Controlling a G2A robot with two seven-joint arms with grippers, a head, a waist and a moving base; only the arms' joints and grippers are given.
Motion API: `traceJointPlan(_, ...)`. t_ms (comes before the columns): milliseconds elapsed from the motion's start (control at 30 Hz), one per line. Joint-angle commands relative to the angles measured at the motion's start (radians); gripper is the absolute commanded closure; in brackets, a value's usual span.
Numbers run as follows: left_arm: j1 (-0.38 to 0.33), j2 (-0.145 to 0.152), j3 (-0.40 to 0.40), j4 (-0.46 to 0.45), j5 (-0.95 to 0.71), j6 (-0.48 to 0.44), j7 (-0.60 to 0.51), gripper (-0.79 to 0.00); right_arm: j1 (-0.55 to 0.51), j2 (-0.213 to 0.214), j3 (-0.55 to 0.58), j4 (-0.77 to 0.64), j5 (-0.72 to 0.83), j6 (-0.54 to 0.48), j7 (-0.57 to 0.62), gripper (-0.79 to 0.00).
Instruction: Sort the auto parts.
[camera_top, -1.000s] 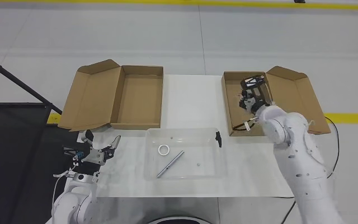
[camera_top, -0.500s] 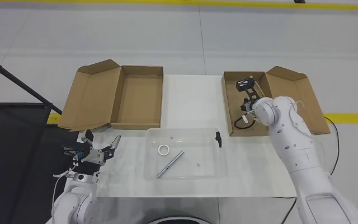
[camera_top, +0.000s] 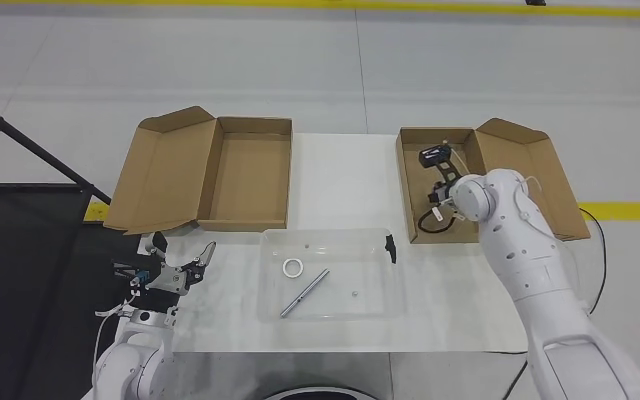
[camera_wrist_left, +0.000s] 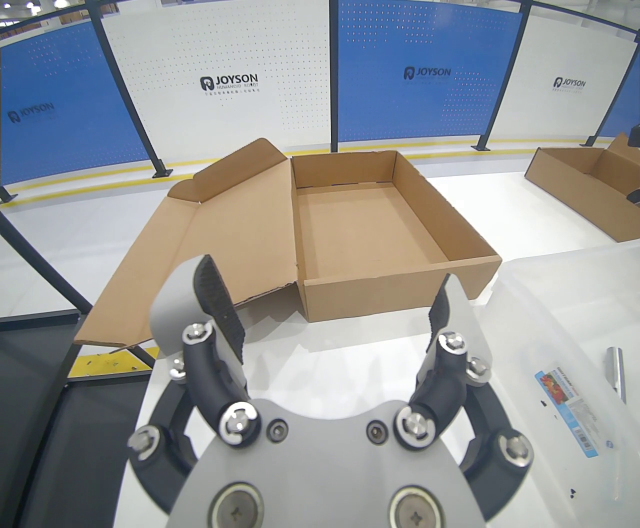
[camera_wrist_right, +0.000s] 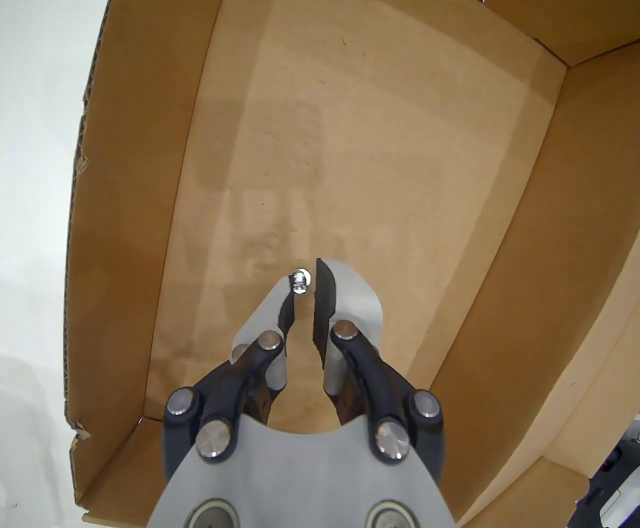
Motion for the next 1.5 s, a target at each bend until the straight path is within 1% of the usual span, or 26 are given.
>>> traceJointPlan(0, 0.000, 0.000, 0.000, 0.000, 0.000, 0.000, 0.000, -0.785, -0.003, 0.002, 0.006, -0.006, 0.001, 0.003, 0.001, -0.317)
traceJointPlan(133, 0.000, 0.000, 0.000, 0.000, 0.000, 0.000, 0.000, -0.785, -0.016, 0.010, 0.032, -0.033, -0.006, 0.017, 0.000, -0.360)
traceJointPlan(200, 0.000, 0.000, 0.000, 0.000, 0.000, 0.000, 0.000, -0.785, -0.031, 0.018, 0.056, -0.072, -0.007, 0.023, -0.012, -0.363)
traceJointPlan(267, 0.000, 0.000, 0.000, 0.000, 0.000, 0.000, 0.000, -0.785, -0.059, 0.028, 0.096, -0.136, 0.018, 0.008, -0.027, -0.379)
traceJointPlan(333, 0.000, 0.000, 0.000, 0.000, 0.000, 0.000, 0.000, -0.785, -0.102, 0.041, 0.140, -0.228, 0.045, -0.020, -0.043, -0.505)
traceJointPlan(433, 0.000, 0.000, 0.000, 0.000, 0.000, 0.000, 0.000, -0.785, -0.193, 0.062, 0.216, -0.398, 0.082, -0.061, -0.057, -0.616)
traceJointPlan(467, 0.000, 0.000, 0.000, 0.000, 0.000, 0.000, 0.000, -0.785, -0.225, 0.067, 0.240, -0.458, 0.104, -0.080, -0.065, -0.696)
traceJointPlan(567, 0.000, 0.000, 0.000, 0.000, 0.000, 0.000, 0.000, -0.785, -0.322, 0.082, 0.306, -0.612, 0.186, -0.167, -0.088, -0.748)
traceJointPlan(700, 0.000, 0.000, 0.000, 0.000, 0.000, 0.000, 0.000, -0.785, -0.432, 0.097, 0.344, -0.786, 0.273, -0.292, -0.076, -0.773)
traceJointPlan(833, 0.000, 0.000, 0.000, 0.000, 0.000, 0.000, 0.000, -0.785, -0.506, 0.107, 0.334, -0.909, 0.372, -0.418, -0.025, -0.785)
traceJointPlan(867, 0.000, 0.000, 0.000, 0.000, 0.000, 0.000, 0.000, -0.785, -0.514, 0.109, 0.333, -0.923, 0.383, -0.433, -0.016, -0.785)
traceJointPlan(1233, 0.000, 0.000, 0.000, 0.000, 0.000, 0.000, 0.000, -0.785, -0.523, 0.109, 0.323, -0.936, 0.377, -0.440, -0.027, -0.785)
traceJointPlan(1300, 0.000, 0.000, 0.000, 0.000, 0.000, 0.000, 0.000, -0.785, -0.532, 0.111, 0.277, -0.969, 0.334, -0.487, -0.012, -0.785)
traceJointPlan(1467, 0.000, 0.000, 0.000, 0.000, 0.000, 0.000, 0.000, -0.785, -0.511, 0.113, 0.161, -0.997, 0.247, -0.598, 0.043, -0.785)
